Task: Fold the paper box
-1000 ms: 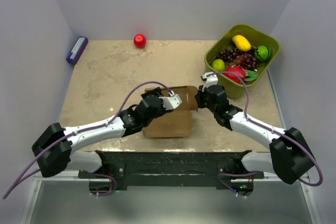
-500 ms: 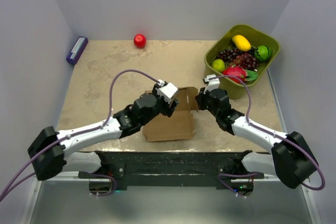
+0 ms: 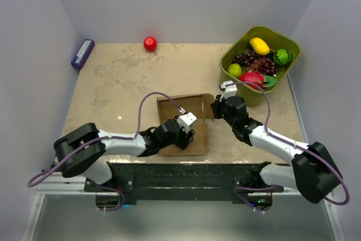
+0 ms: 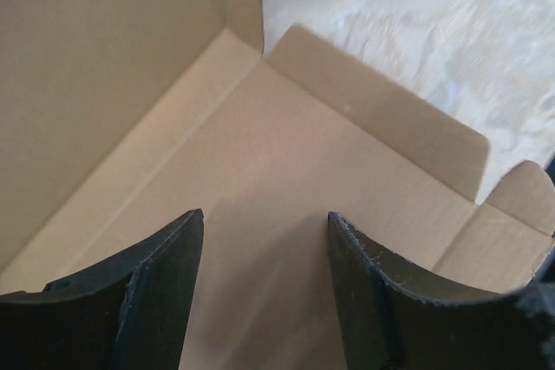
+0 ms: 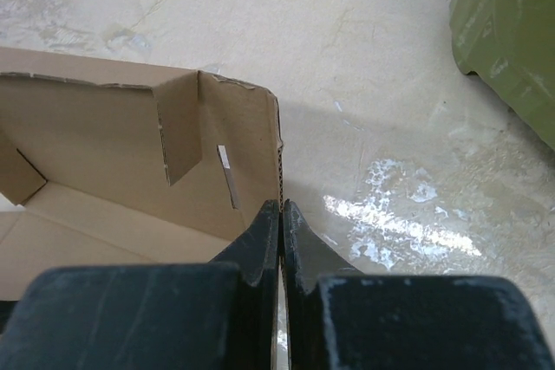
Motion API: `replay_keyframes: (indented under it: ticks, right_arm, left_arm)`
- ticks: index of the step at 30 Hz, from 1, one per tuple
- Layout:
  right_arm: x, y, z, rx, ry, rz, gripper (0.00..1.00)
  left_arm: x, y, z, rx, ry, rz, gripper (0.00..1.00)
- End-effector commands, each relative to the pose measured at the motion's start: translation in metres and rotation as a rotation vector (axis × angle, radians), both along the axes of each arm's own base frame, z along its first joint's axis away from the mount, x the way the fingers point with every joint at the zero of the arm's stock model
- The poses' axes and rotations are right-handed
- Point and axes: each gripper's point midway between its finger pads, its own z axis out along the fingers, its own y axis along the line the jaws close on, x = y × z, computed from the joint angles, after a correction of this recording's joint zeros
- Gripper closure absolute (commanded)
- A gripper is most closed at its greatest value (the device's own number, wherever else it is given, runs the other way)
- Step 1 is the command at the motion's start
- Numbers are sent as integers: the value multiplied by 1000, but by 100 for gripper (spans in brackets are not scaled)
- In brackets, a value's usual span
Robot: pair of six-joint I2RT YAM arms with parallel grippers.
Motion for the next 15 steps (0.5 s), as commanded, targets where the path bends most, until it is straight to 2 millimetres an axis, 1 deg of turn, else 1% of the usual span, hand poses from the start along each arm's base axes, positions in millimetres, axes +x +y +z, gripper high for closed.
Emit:
replay_keyframes:
  ticks: [1, 2, 4, 6, 9, 15]
  right_arm:
    - [6, 3, 18, 42, -31, -29, 100]
    - [6, 3, 19, 46, -29, -32, 100]
    - [7, 3, 17, 39, -16, -36, 100]
    - [7, 3, 16, 34, 1, -41, 100]
    - [5, 4, 15, 47, 27, -56, 100]
    - [-9, 18, 17, 83, 36, -87, 100]
  left_arm:
    - [1, 3, -32, 42, 48, 39, 40]
    - [4, 6, -44, 80, 58, 63, 41]
    - [6, 11, -60, 134, 78, 92, 43]
    - [6, 14, -69, 164, 95, 108, 44]
    - [5, 16, -77, 175, 110, 122, 46]
    - [5, 16, -84, 187, 124, 134, 48]
